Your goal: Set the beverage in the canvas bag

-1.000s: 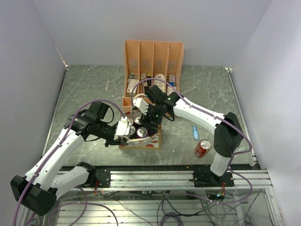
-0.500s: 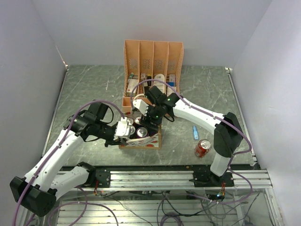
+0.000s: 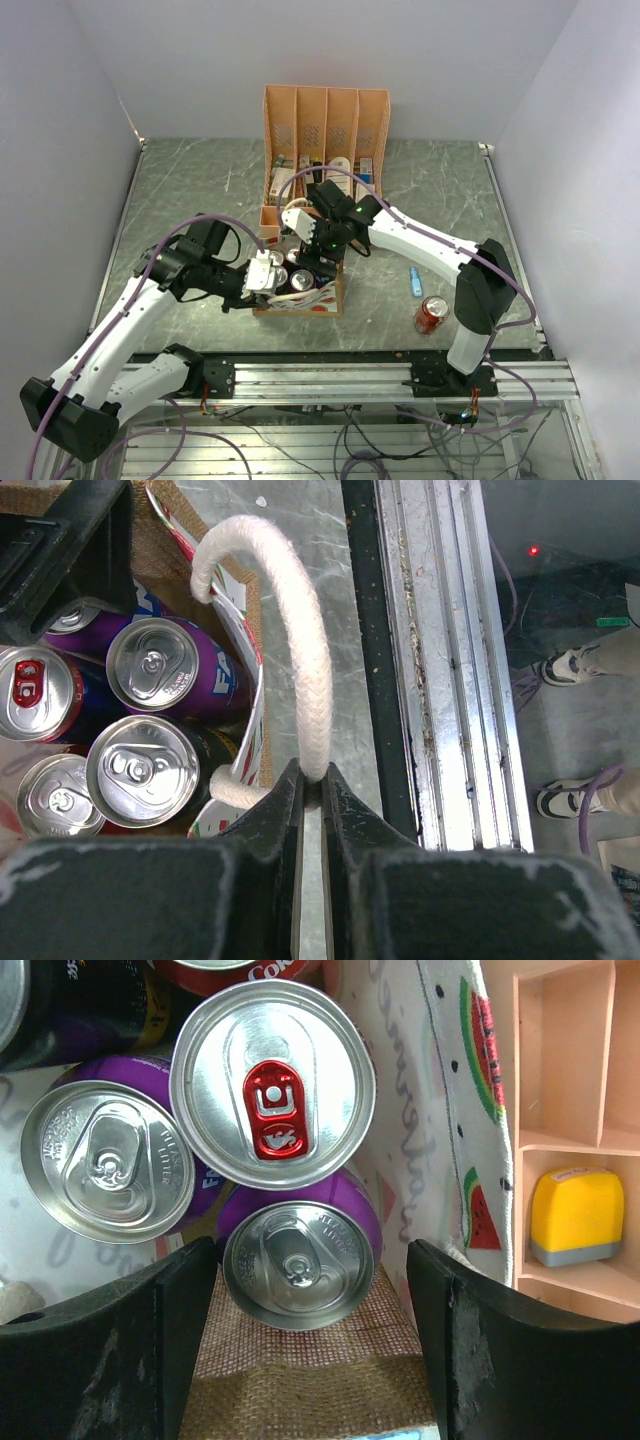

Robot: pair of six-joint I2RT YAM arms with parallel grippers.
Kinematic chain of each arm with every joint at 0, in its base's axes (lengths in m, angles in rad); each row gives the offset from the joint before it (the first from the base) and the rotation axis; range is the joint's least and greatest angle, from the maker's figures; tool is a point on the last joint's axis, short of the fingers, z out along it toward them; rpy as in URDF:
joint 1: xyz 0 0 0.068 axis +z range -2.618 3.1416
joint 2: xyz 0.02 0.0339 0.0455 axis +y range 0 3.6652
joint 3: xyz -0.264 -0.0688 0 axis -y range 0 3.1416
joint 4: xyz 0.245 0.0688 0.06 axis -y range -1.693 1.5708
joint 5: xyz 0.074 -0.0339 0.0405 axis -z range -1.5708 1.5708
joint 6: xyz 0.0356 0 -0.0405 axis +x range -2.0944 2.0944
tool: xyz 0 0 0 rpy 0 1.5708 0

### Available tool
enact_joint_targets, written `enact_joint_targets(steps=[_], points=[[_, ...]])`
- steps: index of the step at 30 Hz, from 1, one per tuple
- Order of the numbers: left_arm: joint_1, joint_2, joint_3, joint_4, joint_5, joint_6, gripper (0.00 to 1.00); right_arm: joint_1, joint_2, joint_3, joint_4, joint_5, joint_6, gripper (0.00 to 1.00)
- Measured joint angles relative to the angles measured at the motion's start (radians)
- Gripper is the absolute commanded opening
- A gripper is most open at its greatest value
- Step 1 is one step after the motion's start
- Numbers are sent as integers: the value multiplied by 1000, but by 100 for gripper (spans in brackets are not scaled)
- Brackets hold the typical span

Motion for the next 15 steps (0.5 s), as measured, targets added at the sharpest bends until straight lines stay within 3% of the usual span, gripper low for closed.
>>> enact_joint_targets(steps=[15], points=[[0,-2,-5,4,-11,-6,7,0,-8,64,-54,3,-22,76]])
